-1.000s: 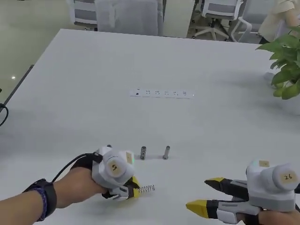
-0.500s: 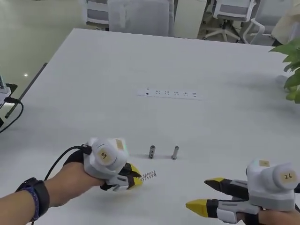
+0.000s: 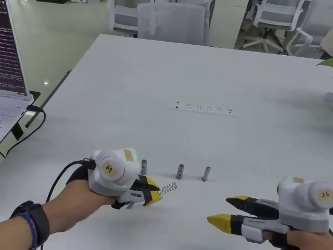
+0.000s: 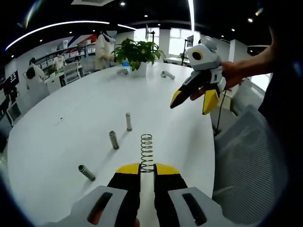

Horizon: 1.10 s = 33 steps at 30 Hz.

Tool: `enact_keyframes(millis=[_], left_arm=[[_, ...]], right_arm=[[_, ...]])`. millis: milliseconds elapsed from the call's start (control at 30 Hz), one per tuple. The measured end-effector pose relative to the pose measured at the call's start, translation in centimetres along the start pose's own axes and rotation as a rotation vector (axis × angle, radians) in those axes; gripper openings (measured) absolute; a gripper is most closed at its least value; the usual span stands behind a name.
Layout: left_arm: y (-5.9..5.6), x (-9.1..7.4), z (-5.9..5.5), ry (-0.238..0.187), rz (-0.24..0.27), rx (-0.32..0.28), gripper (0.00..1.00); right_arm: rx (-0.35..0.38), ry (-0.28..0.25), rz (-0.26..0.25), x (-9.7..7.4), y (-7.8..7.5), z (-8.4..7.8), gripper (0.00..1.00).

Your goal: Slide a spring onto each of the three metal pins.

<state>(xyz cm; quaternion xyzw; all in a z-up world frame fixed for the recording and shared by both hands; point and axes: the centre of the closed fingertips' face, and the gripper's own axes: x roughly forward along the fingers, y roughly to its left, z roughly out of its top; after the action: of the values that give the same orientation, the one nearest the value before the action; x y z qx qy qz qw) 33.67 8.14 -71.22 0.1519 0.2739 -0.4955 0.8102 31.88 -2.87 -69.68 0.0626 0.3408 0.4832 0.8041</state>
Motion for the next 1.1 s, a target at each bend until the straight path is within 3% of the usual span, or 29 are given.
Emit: enact_keyframes(millis=[500,1100], left_arm=[[-0.8,-1.8,0.9,-0.047,0.034,-0.015,0.02],[-2.2,-1.9,1.7,-0.073,0.023,-0.012,0.02]], right_arm=[[0.005,-0.023,0.103,3.5,2.3,1.7,0.47],[0.016,-0.06,0.246,6.4,5.6,3.4,0.31]])
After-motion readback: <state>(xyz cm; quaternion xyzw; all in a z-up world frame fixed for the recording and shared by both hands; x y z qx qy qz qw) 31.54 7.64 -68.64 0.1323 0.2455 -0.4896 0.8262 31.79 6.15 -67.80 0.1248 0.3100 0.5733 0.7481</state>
